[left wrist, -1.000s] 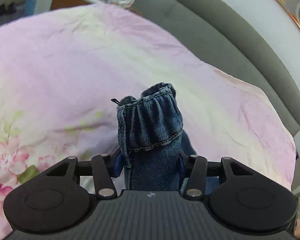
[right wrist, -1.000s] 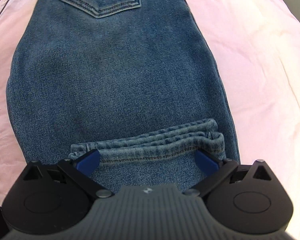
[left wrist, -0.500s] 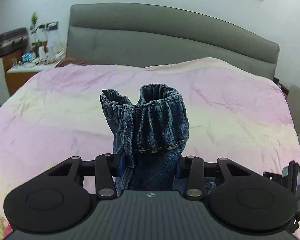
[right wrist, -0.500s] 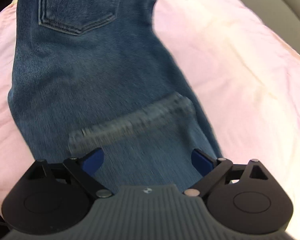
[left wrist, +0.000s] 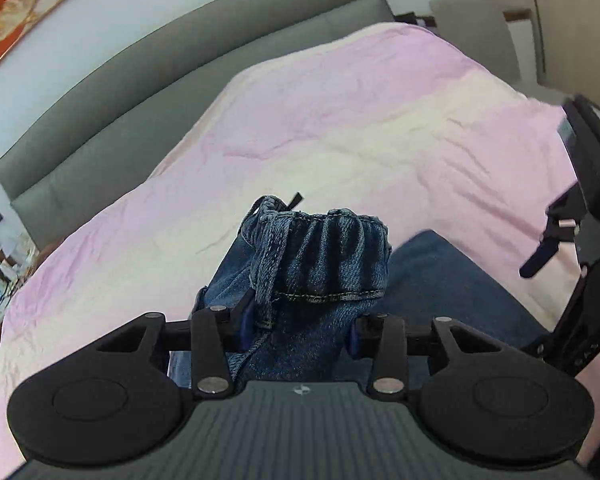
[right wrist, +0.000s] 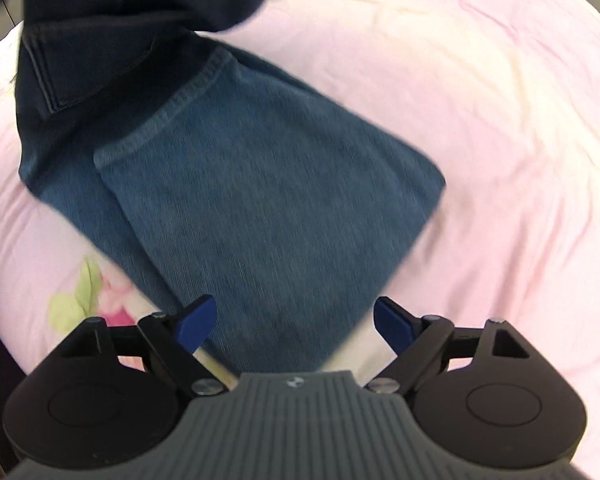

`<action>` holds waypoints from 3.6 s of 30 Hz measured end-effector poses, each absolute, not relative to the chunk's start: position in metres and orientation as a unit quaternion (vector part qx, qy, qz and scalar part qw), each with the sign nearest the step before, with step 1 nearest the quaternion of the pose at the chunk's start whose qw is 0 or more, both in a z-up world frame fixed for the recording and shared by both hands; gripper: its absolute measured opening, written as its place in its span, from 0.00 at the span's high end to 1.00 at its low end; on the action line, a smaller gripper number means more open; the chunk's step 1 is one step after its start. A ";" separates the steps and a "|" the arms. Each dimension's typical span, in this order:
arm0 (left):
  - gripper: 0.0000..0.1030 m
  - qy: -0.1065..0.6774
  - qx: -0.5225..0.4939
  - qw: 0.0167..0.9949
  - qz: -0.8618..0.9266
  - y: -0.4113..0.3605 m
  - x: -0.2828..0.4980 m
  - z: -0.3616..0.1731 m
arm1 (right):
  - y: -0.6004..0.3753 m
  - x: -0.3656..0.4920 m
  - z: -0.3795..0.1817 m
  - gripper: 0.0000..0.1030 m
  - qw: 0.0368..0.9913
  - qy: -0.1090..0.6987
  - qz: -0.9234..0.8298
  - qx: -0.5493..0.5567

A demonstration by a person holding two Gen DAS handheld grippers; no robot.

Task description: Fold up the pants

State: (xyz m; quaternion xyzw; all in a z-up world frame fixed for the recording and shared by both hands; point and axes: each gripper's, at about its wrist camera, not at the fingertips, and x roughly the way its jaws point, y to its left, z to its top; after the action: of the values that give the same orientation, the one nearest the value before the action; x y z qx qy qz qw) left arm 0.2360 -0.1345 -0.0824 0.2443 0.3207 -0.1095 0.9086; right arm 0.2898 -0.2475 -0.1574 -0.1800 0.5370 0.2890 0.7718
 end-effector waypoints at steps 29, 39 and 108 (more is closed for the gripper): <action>0.20 0.427 0.340 0.823 -0.154 -0.050 0.178 -0.145 | -0.212 0.276 -0.104 0.35 0.822 0.485 0.285 -0.093; 0.22 0.492 0.201 0.839 -0.118 0.019 0.184 -0.174 | -0.174 0.332 -0.125 0.46 0.815 0.525 0.245 0.023; 0.83 0.539 0.080 0.829 -0.123 -0.002 0.297 -0.140 | -0.243 0.327 -0.182 0.80 0.781 0.518 0.205 0.282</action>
State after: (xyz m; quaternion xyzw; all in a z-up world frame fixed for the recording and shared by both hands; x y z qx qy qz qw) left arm 0.2973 -0.0022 -0.1395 0.0804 0.5394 -0.1227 0.8291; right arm 0.3267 -0.2434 -0.1818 0.2821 0.5184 0.2054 0.7807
